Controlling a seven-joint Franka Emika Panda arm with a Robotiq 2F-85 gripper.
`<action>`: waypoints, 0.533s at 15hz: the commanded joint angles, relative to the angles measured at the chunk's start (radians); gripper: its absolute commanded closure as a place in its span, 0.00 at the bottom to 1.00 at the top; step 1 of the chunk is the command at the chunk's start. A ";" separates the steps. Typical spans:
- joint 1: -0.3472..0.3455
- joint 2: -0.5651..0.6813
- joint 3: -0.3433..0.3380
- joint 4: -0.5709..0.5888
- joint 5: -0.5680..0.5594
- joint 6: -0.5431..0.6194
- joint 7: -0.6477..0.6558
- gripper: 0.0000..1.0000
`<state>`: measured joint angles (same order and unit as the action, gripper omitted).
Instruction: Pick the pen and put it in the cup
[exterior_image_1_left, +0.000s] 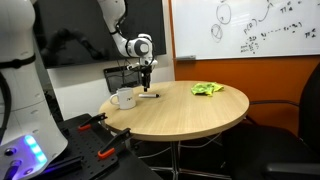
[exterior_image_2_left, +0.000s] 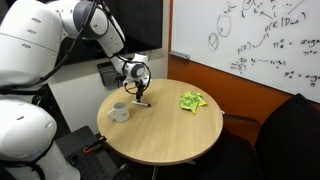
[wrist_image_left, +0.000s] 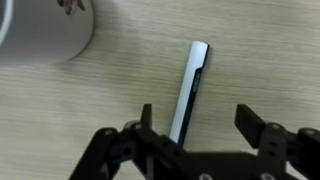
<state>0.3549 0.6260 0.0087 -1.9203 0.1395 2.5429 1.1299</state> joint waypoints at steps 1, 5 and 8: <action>0.014 0.035 -0.020 0.039 -0.010 -0.010 0.018 0.35; 0.011 0.074 -0.025 0.059 -0.005 -0.021 0.013 0.44; 0.012 0.103 -0.027 0.077 -0.003 -0.023 0.012 0.68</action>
<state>0.3546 0.7054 -0.0049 -1.8776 0.1396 2.5426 1.1299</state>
